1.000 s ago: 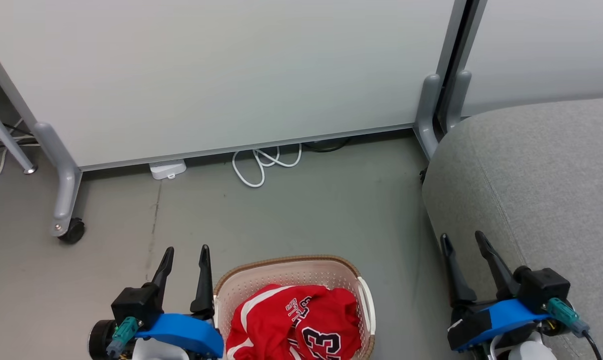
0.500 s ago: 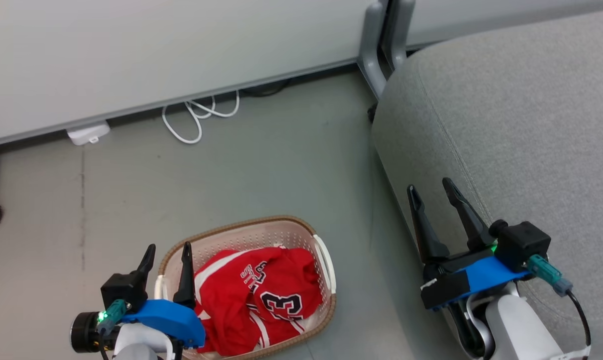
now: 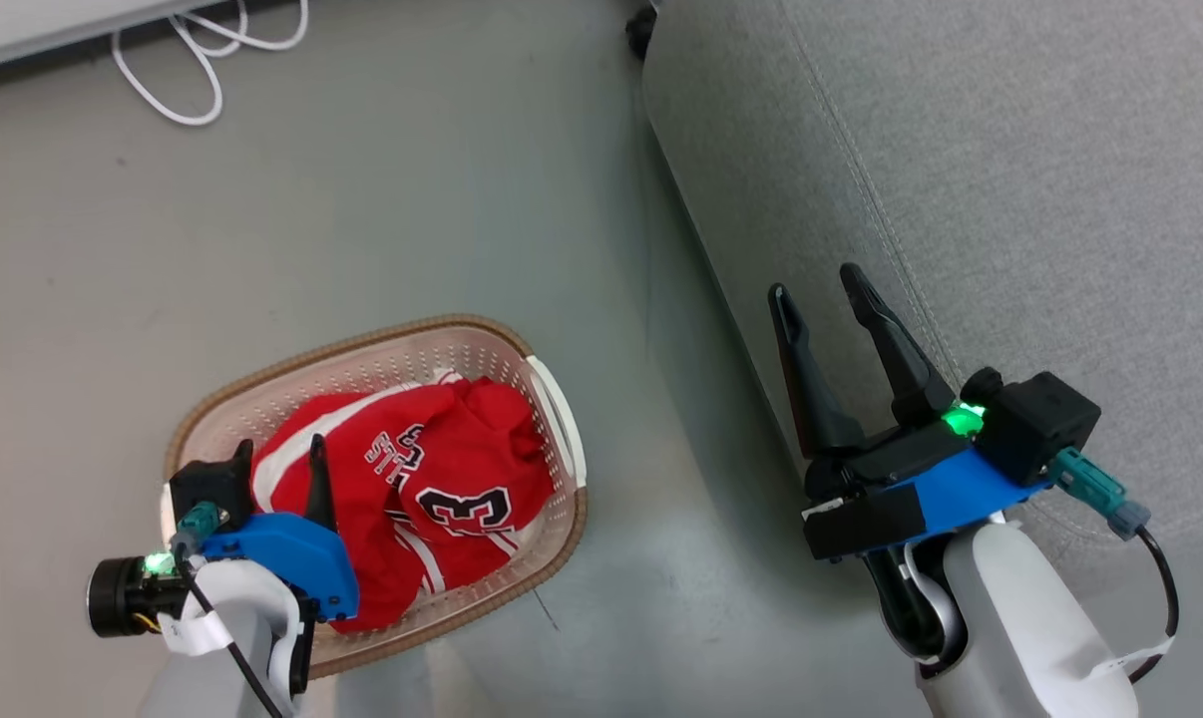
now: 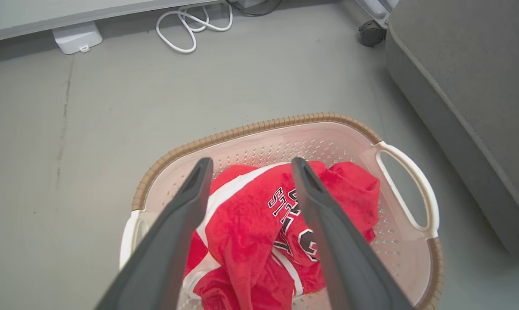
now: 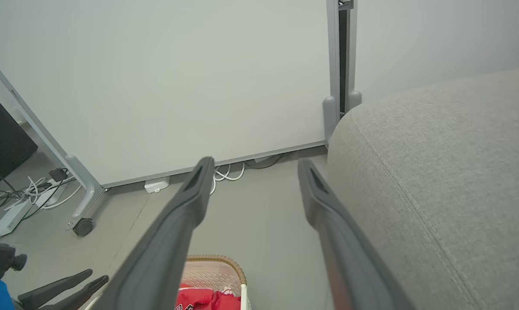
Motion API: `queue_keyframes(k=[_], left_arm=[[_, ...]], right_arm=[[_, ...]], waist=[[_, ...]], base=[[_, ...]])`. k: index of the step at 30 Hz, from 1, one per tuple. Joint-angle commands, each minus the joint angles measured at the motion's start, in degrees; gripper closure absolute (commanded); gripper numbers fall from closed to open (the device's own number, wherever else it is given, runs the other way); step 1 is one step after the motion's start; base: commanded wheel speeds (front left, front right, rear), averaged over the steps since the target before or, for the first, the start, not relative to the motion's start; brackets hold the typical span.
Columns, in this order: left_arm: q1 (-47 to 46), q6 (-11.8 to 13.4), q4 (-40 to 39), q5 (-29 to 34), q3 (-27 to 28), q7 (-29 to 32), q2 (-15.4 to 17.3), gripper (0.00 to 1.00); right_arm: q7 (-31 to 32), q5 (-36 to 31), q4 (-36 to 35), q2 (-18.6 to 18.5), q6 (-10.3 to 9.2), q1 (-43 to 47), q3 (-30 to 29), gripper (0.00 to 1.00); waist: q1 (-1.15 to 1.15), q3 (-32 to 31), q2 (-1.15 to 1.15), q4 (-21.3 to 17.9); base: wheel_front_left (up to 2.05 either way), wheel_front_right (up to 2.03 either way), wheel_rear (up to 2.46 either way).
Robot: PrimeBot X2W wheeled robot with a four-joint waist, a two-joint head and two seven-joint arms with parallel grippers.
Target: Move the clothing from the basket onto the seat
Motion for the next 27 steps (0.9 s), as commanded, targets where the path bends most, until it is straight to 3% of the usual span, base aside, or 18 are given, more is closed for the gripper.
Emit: queue_keyframes(k=[1,7,21,27], left_arm=[[-1.88,0.13,0.92,0.68,-0.58,0.19,0.76,0.0],[-5.71,0.63,5.25,1.76,-1.85,1.33,2.18,0.0],[-10.31,7.35,12.12,0.08,0.51,1.66,4.16,0.0],[-11.3,8.72,13.76,-1.34,1.68,2.33,4.27,0.0]], right_arm=[[-0.21,0.57,-0.73,-0.05,0.01,-1.37,0.61,0.0],[-0.21,2.65,-2.36,-0.05,0.01,-3.39,2.2,0.0],[-0.21,5.66,-3.74,-0.05,0.01,-5.15,3.8,0.0],[-0.21,6.95,-4.14,-0.05,0.01,-5.68,4.73,0.0]], waist=[[-0.01,4.24,0.0,-2.47],[-0.01,9.54,0.0,-3.9],[-0.01,15.3,0.0,-5.37],[-0.01,16.48,0.0,-6.04]], base=[[0.0,0.0,0.0],[0.0,0.0,0.0],[0.0,0.0,0.0],[0.0,0.0,0.0]])
